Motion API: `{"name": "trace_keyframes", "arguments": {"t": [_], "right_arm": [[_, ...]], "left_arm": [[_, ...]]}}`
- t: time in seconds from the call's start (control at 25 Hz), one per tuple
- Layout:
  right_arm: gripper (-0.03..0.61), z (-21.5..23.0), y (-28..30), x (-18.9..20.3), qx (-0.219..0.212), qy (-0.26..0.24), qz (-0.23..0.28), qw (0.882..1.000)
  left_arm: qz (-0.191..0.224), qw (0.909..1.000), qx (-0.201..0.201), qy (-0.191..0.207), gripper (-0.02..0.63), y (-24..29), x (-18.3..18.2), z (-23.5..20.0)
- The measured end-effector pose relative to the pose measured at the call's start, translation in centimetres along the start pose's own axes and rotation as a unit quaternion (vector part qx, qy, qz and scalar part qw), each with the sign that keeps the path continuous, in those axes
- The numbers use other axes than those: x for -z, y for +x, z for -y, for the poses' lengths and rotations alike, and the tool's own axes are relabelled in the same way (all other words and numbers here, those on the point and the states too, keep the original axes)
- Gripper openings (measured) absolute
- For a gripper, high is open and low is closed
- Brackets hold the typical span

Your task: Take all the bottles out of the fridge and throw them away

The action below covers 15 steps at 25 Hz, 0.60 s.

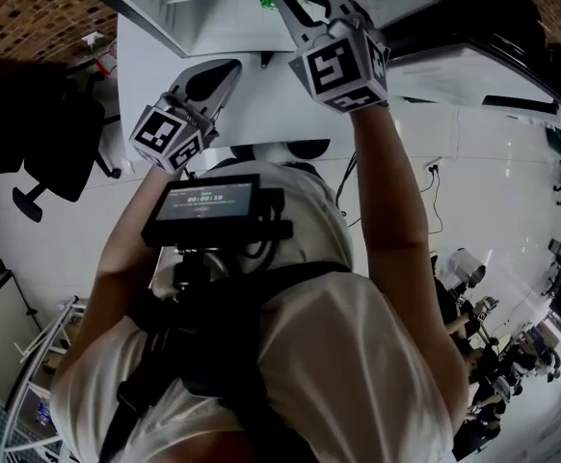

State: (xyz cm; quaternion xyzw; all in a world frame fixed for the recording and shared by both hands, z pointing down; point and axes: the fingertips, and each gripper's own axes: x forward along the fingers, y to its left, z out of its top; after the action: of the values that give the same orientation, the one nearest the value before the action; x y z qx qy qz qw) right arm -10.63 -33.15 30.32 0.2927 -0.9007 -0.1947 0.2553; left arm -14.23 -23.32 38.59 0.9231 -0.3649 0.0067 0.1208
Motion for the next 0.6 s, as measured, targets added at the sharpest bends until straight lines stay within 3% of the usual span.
{"name": "trace_keyframes", "arguments": {"t": [0.24, 0.4, 0.6], "right_arm": [[0.012, -2.2, -4.4, -0.1, -0.021, 0.009, 0.034, 0.999], [0.013, -4.6, -10.0, 0.1, -0.026, 0.006, 0.062, 0.998], [0.014, -7.8, -16.7, 2.3, -0.033, -0.024, 0.056, 0.998]], "left_arm": [[-0.005, 0.9999, -0.014, 0.002, 0.012, 0.0, 0.7, 3.5], [-0.018, 0.9997, -0.012, 0.008, 0.012, -0.1, 1.6, 8.1], [-0.034, 0.9992, -0.005, 0.019, 0.012, 0.4, 2.8, 14.1]]}}
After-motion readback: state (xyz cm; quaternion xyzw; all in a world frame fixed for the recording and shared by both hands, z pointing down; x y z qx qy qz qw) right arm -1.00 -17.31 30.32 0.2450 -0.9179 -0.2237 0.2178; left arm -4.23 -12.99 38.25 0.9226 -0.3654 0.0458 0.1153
